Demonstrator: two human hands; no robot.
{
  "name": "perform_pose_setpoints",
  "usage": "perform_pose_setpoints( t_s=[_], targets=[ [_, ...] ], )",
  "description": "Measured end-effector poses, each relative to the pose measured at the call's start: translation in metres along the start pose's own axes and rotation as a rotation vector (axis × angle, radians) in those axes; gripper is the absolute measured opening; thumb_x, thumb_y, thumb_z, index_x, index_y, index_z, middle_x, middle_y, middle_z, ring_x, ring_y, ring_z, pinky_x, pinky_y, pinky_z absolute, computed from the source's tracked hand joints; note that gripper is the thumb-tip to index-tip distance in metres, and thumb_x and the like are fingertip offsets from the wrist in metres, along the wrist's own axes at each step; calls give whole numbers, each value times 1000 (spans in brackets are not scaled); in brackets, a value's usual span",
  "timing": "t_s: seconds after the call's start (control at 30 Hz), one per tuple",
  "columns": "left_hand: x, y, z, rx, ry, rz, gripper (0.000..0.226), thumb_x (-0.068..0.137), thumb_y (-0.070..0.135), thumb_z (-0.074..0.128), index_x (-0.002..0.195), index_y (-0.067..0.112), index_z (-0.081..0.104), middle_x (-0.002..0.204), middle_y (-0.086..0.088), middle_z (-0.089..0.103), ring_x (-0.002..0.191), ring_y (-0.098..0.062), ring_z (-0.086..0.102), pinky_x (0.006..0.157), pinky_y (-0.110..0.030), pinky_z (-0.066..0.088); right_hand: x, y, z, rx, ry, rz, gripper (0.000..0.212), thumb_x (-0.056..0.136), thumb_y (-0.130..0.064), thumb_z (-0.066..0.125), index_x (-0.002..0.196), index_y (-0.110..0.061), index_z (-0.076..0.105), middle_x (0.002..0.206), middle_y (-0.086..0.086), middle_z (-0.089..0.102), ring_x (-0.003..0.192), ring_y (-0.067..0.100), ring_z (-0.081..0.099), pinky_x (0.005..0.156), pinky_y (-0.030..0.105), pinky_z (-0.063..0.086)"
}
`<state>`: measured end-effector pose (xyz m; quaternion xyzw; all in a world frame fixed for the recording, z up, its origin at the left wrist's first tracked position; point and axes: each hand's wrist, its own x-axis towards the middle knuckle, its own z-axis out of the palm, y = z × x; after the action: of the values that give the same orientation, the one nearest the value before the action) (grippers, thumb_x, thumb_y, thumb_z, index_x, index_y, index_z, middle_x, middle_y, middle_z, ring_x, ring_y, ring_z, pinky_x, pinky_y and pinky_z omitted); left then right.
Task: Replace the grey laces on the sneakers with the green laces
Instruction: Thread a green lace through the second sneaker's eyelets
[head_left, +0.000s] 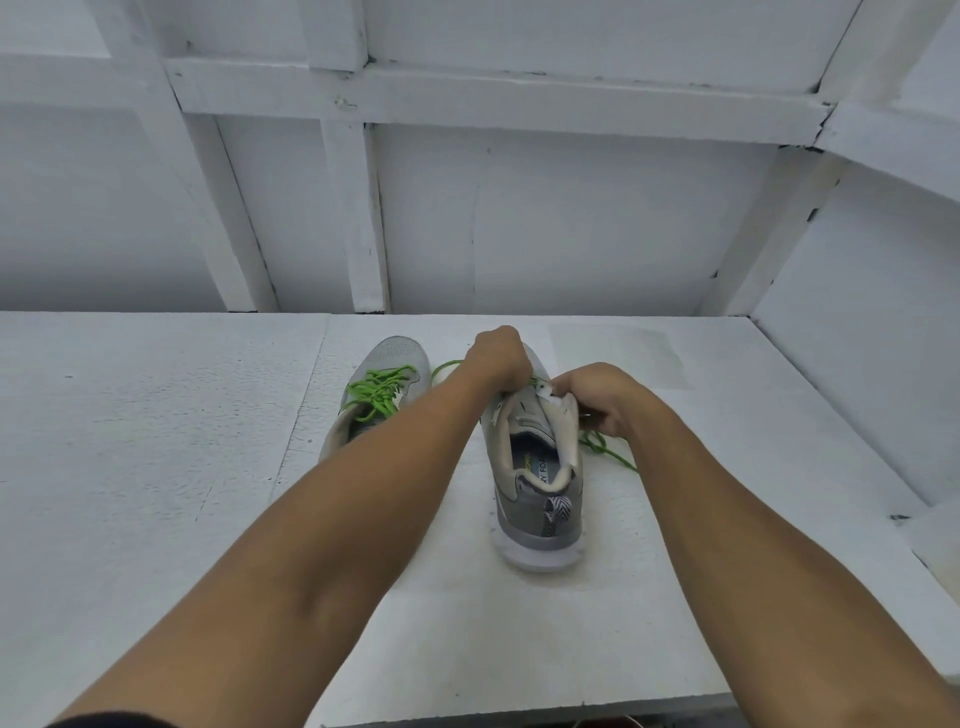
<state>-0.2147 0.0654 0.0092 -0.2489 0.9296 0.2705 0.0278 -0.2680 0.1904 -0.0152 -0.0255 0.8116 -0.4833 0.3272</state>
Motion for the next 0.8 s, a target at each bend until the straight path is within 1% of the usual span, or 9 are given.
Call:
perform_pose_setpoints(
  t_s=[0.07,0.13,0.2,0.3,0.53,0.67,0.77,0.8],
  targets=[
    [-4,2,3,-2,23,-14,10,89,7,53,81,7,47,111,-15,60,95,-27,56,70,-28,42,0,0,0,4,4,0,12,93,-4,50,96,-6,61,78,11,58,65,19,52,57,28,45],
    [-5,3,5,-11,38,-16,5,90,6,51,95,7,49,116,-16,57,100,-28,56,73,-28,43,0,0,1,0,9,-2,12,94,-4,50,95,-5,62,76,11,58,65,19,52,58,28,44],
    [-6,3,9,-10,54,-25,20,91,6,50,110,3,51,120,-17,55,106,-30,56,76,-29,43,-1,0,1,-4,2,-4,14,94,-4,49,96,-5,62,76,11,58,66,19,51,58,29,44],
    [-7,4,12,-7,72,-35,26,92,8,51,117,1,50,123,-19,54,112,-31,54,79,-29,42,-1,0,0,-7,-3,-4,15,94,-3,48,96,-5,63,77,11,58,66,19,51,58,28,44],
    [-12,6,14,-36,96,-52,28,91,9,52,118,2,51,125,-19,54,112,-33,55,76,-30,39,0,-1,0,-41,-8,-4,10,93,-5,50,93,-5,60,81,12,58,69,21,53,60,30,47],
    [-13,8,15,-46,97,-53,27,89,9,55,115,3,53,123,-17,56,110,-32,56,76,-30,41,0,-6,-3,-90,-26,-5,9,92,-7,51,93,-5,60,81,12,61,68,21,57,57,28,51],
    [-13,8,16,-68,97,-64,25,88,10,57,112,4,54,120,-16,57,109,-33,57,76,-31,42,-3,-11,-4,-109,-46,-7,13,94,-9,50,89,-5,61,79,12,63,67,21,59,64,31,54],
    [-13,8,16,-75,99,-64,22,87,9,57,109,5,55,118,-16,58,107,-32,57,75,-31,42,-3,-12,-4,-109,-52,-3,15,95,-10,49,88,-5,62,78,11,64,67,21,59,65,31,54]
  ],
)
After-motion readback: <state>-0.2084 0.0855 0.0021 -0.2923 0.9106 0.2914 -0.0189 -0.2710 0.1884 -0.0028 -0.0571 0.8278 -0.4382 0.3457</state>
